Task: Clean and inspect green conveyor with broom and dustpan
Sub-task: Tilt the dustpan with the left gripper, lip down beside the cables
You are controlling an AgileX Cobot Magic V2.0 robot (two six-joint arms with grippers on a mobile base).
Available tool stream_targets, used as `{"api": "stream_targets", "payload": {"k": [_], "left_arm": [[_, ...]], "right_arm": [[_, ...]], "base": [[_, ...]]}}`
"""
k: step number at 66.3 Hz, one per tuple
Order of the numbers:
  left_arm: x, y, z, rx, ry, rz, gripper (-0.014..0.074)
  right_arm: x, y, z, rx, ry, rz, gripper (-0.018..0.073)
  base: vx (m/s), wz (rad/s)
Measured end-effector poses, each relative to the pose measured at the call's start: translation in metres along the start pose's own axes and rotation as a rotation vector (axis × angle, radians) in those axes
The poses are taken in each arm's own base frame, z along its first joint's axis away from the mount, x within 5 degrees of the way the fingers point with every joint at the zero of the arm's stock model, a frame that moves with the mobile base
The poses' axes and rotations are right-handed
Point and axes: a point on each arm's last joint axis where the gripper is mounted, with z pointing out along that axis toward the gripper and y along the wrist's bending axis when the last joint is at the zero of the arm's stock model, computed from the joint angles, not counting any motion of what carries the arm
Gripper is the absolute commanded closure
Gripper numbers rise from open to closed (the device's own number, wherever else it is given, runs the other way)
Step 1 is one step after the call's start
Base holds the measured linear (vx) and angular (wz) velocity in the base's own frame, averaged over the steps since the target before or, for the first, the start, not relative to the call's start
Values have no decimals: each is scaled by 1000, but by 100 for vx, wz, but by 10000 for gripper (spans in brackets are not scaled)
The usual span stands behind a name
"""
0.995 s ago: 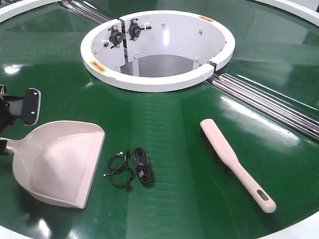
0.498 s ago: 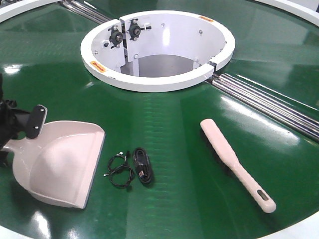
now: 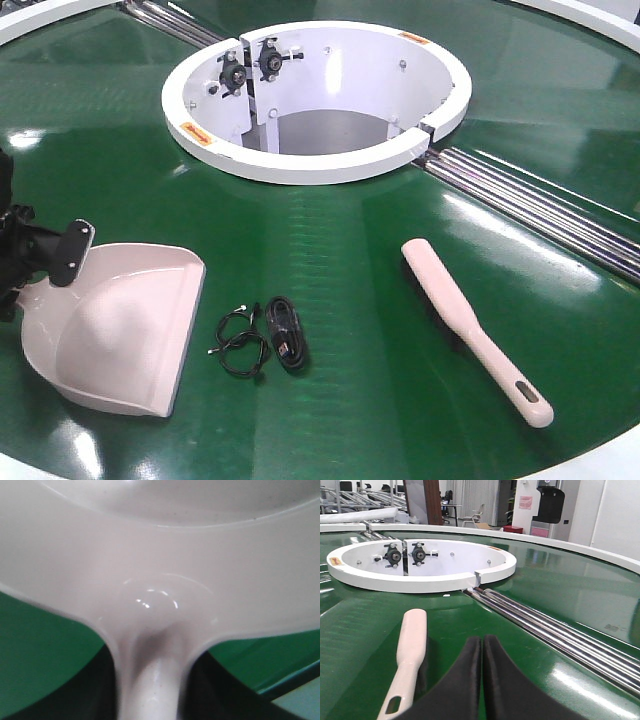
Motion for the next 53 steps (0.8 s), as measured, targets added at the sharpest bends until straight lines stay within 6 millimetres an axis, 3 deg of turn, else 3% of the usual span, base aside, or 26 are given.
{"api": "stream_targets", "payload": {"k": [30,53], "left_arm": [[6,-7,-15,11,25,-14,604],[-15,-7,-21,6,16,-2,604]], "right_arm": [[0,0,0,1,0,0,568],[0,0,0,1,0,0,568]], "base": [[0,0],[0,0]]}}
